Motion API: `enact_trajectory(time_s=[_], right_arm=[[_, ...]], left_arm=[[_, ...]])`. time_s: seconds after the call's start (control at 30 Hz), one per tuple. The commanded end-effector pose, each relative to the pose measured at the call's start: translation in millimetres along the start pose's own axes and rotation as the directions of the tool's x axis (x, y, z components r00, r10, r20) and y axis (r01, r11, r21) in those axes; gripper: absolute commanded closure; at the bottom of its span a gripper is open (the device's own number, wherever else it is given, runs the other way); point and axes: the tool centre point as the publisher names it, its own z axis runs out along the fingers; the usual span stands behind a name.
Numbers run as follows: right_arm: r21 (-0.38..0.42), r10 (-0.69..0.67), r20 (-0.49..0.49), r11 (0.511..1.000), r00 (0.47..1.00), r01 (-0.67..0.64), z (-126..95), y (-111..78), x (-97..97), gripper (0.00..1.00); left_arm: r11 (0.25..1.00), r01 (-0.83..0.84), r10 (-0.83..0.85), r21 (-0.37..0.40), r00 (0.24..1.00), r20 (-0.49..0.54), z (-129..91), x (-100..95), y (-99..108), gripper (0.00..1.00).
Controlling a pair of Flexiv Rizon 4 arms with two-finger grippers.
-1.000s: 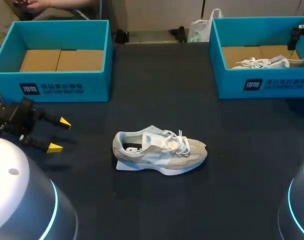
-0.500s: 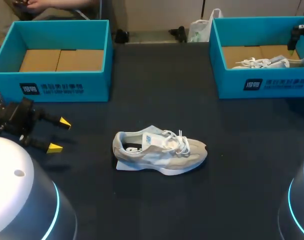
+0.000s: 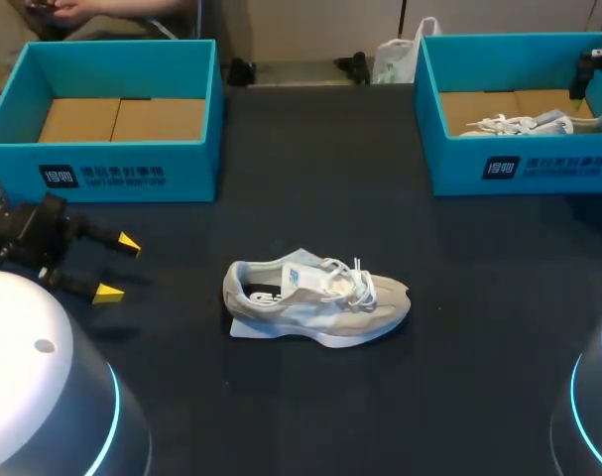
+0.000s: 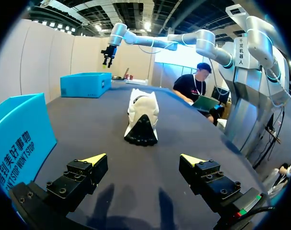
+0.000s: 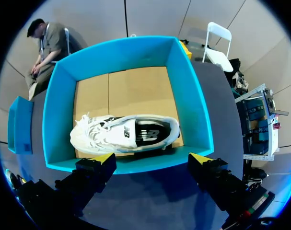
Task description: Take the shoe out of the shoebox, open the shoe tongue, remove and reinsert the insole, then place the shoe into the shoebox
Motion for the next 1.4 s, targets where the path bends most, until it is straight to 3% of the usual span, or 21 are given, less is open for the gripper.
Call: enact_trajectory(time_s=[0.03,0.17,0.4,0.67,0.83,1.4], right_arm=[[0.000,0.000,0.000,1.000,1.000,0.000,0,-0.1,0.0,0.00],[0.000,0.000,0.000,1.000,1.000,0.000,0,-0.1,0.0,0.00],[0.000,0.000,0.000,1.000,1.000,0.000,0,-0.1,0.0,0.00],[0.000,0.000,0.000,1.000,1.000,0.000,0,-0.1,0.0,0.00],[0.000,0.000,0.000,1.000,1.000,0.000,0,-0.1,0.0,0.00],[0.000,0.000,0.000,1.000,1.000,0.000,0,-0.1,0.0,0.00]], left_arm=[[1.000,-0.001,0.001,0.000,1.000,0.001,0,-0.2,0,0.00],[1.000,-0.020,0.021,0.020,1.000,-0.005,5,1.5,6,0.00],[0.991,-0.048,0.046,0.122,0.999,0.015,14,5.0,16,0.00],[0.991,-0.078,0.078,0.112,0.997,0.004,29,8.3,25,0.00],[0.986,-0.072,0.065,0.153,0.997,0.050,40,14.3,21,0.00],[0.986,-0.071,0.065,0.154,0.997,0.046,80,20.7,-6,0.00]])
